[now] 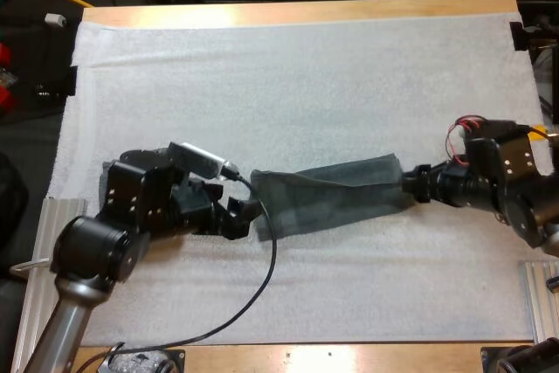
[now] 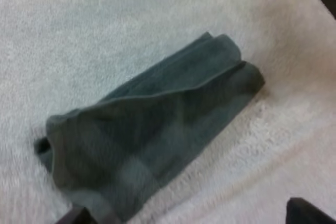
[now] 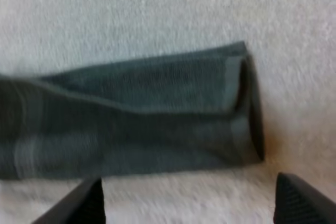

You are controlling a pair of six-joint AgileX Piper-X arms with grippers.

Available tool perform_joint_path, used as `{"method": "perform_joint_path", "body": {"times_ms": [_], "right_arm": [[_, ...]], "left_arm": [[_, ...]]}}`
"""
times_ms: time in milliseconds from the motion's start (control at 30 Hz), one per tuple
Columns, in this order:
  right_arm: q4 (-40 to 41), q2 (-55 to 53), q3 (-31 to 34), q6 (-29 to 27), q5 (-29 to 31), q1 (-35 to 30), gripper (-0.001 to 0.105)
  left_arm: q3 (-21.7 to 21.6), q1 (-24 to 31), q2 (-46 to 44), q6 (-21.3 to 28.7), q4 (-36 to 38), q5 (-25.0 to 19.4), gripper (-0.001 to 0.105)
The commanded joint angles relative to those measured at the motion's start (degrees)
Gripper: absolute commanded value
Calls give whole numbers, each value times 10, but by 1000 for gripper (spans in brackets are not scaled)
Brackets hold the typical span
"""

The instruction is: Pick towel from pile, fold and stack

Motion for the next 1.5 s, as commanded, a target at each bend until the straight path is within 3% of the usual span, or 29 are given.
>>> {"method": "perform_joint_path", "body": {"times_ms": [0, 133, 200, 367, 400, 733, 1233, 1467], "right_arm": [[27, -8, -7, -22, 0, -3, 64], [52, -7, -7, -38, 0, -3, 57], [48, -7, -7, -38, -3, 0, 46], [11, -7, -7, -36, -5, 21, 3], [4, -7, -7, -35, -5, 27, 0], [-21, 63, -19, -4, -4, 86, 0], [33, 274, -136, 4, -4, 87, 0], [34, 327, -142, 3, -4, 87, 0]], "left_arm": [[-4, -3, -9, -9, 15, -6, 70], [-4, -3, -22, -10, 38, -6, 70], [-4, -3, -23, -10, 43, -6, 70], [-4, -3, -23, -13, 45, -6, 70], [-4, -3, -23, -13, 45, -6, 70], [-4, -3, -23, -13, 45, -6, 70], [-4, -3, -23, -13, 46, -6, 70], [-4, -3, -23, -13, 46, -1, 70]]}}
